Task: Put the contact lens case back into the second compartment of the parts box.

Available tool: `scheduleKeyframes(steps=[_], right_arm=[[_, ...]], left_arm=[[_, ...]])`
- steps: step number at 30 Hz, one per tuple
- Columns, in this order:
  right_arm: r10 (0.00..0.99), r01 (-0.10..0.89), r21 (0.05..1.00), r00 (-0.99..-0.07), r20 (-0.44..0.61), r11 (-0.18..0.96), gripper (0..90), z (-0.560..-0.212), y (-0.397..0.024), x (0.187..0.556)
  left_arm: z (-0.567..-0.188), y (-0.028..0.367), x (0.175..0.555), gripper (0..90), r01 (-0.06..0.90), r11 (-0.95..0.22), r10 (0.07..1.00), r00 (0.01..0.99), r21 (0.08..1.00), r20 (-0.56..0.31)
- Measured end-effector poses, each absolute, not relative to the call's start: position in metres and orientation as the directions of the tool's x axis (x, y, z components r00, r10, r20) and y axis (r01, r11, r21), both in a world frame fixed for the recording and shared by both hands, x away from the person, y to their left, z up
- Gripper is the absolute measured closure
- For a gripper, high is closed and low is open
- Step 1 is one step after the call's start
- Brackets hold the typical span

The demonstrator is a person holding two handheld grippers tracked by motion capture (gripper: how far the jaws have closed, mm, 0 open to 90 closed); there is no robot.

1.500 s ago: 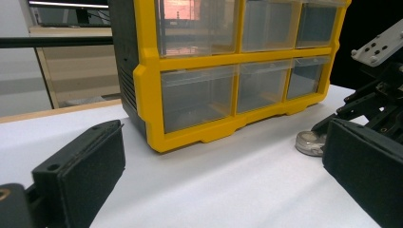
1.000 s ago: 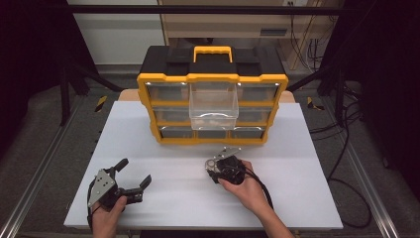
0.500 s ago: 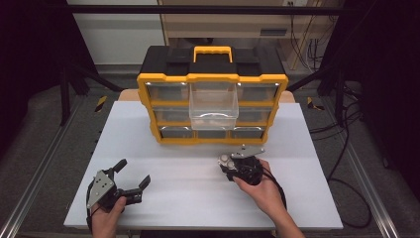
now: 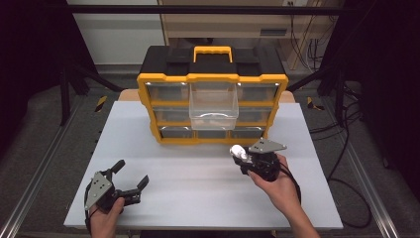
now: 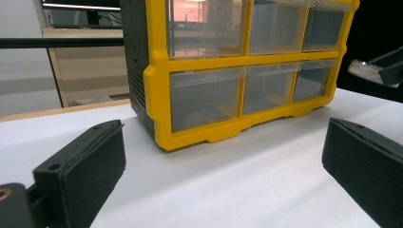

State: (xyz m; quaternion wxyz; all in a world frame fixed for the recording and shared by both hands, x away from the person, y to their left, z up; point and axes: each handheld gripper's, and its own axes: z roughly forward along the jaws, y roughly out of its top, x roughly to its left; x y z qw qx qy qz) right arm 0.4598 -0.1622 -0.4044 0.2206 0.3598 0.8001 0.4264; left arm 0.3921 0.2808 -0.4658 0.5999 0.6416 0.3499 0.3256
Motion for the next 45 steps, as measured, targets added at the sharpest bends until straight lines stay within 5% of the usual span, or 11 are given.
scheduleKeyframes(steps=[13,26,45], right_arm=[[0.794,0.358,0.887,-0.607,-0.016,0.292,49.0,-0.352,-0.185,0.456],[0.83,0.288,0.907,-0.547,-0.109,0.309,49.0,-0.295,-0.204,0.457],[0.832,0.189,0.943,-0.54,-0.132,0.272,49.0,-0.242,-0.191,0.473]], left_arm=[[-0.466,0.282,0.392,0.4,0.063,-0.022,0.836,0.548,0.998,-0.016],[-0.466,0.284,0.392,0.6,0.064,0.006,0.836,0.547,0.998,-0.04],[-0.466,0.285,0.39,0.6,0.064,-0.009,0.839,0.543,0.998,-0.028]])
